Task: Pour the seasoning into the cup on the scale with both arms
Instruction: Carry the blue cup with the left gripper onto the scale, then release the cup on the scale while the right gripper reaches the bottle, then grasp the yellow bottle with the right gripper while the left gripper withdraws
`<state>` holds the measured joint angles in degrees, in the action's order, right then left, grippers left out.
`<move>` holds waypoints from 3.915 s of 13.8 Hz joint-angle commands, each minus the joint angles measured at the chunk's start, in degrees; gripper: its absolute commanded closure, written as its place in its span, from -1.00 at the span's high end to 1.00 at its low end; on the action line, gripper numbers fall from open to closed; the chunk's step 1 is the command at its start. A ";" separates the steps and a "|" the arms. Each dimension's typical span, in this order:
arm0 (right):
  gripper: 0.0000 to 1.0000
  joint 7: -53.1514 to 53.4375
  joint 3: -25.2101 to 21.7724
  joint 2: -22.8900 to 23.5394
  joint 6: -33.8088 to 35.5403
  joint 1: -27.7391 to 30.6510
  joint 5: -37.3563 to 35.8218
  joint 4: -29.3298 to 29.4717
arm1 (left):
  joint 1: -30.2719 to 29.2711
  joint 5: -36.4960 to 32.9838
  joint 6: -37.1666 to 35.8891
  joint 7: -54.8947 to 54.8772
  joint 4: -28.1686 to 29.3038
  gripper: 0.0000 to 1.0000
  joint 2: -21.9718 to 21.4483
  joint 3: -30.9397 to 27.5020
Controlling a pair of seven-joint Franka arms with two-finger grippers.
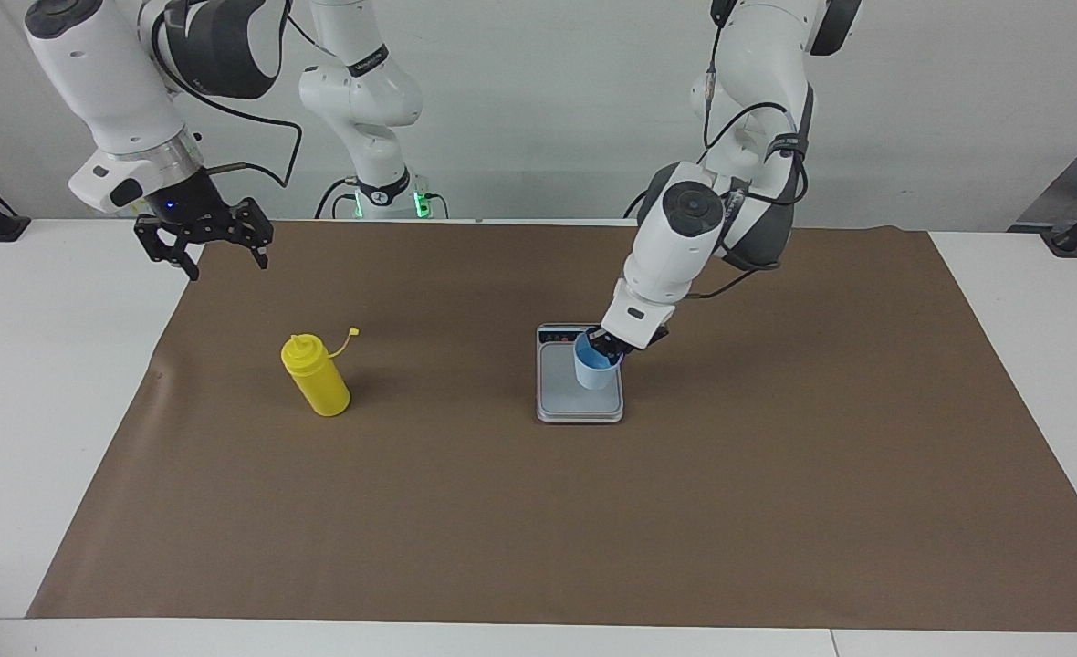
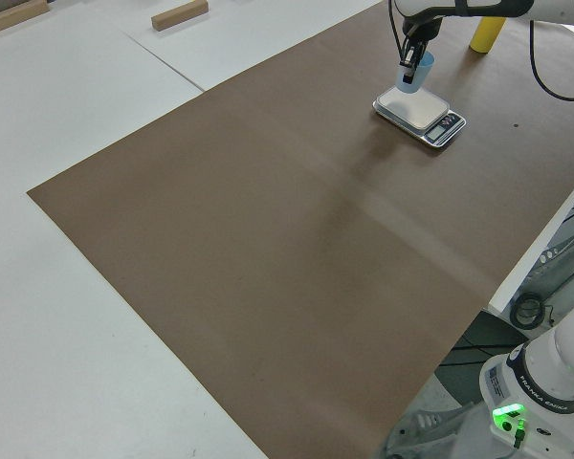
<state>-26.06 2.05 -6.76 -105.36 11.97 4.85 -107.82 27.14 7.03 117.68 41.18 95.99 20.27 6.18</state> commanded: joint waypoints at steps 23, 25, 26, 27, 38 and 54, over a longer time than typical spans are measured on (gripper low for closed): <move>1.00 -77.57 0.24 8.08 -16.28 13.61 55.43 -22.44 | 1.51 -3.69 5.10 2.23 3.50 -1.00 0.30 -0.99; 1.00 -78.44 0.24 9.12 -16.10 13.43 57.89 -22.44 | 1.51 -3.69 5.10 2.15 3.50 -1.00 0.30 -0.99; 1.00 -79.92 0.32 9.83 -16.02 13.35 58.77 -22.44 | 1.43 -3.69 5.10 2.06 3.50 -0.79 0.30 -0.99; 1.00 -81.68 0.32 10.53 -16.01 13.26 59.74 -22.44 | 1.43 -3.69 5.01 2.06 3.50 -0.39 0.30 -0.99; 1.00 -93.99 0.94 16.51 -16.01 10.36 69.76 -22.09 | -2.00 -7.03 -1.13 -0.12 0.87 1.00 -5.14 -1.61; -1.00 -95.23 1.03 19.24 -14.96 8.60 73.82 -18.49 | -21.68 -6.51 -20.11 -38.53 1.83 1.00 -18.42 -1.43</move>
<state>-120.19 2.86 11.91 -120.81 20.31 77.68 -127.58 8.21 1.06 99.53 6.67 96.30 4.19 4.07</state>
